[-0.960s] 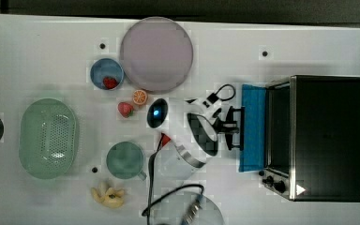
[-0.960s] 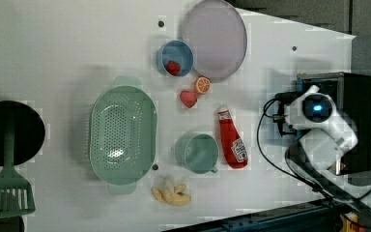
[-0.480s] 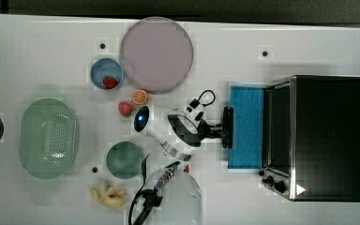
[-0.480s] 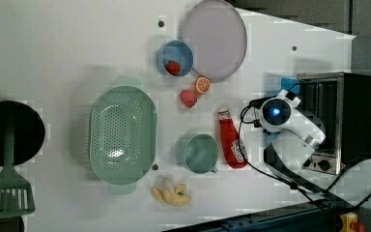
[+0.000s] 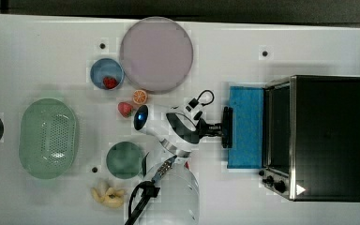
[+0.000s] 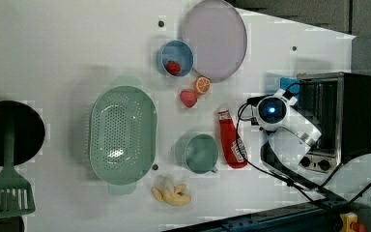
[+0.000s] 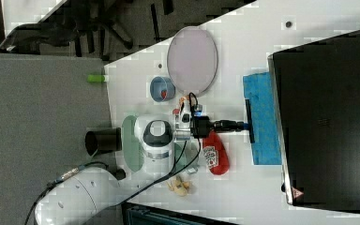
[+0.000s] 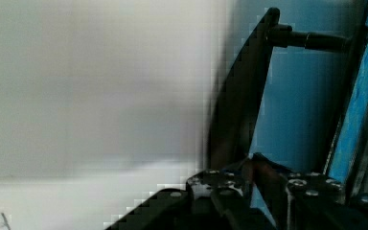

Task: Flap open oven.

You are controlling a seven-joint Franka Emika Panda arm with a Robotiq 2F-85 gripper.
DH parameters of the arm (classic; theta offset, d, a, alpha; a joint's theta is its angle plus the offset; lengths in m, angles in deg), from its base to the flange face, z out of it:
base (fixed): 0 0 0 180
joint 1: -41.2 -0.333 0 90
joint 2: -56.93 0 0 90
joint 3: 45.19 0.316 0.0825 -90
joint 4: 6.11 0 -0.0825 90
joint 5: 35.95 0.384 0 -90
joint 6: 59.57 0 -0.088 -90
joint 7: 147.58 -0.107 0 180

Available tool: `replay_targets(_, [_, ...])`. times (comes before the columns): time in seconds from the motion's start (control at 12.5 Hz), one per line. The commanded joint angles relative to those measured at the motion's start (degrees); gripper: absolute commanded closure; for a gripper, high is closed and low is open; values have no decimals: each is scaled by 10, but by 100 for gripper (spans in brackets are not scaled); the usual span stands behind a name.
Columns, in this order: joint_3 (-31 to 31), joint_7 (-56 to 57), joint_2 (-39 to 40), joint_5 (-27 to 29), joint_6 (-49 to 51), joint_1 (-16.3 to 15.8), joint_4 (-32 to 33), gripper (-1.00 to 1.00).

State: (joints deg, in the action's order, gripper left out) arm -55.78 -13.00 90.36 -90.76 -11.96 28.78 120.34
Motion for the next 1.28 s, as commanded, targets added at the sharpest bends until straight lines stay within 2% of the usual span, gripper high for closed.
replay_targets(0.08, [-3,-30,-40,50,-55,-1,-23,65])
replay_targets(0.48, [-6,-30,-203,384,-4,5,-28,65])
replay_targets(0.64, [-12,-30,-282,475,80,7,-44,65])
replay_targets(0.72, [-15,-30,-317,499,134,8,-58,65])
replay_targets(0.96, [-22,-30,-394,503,221,11,-118,65])
replay_targets(1.28, [-34,-57,-435,505,336,12,-168,65])
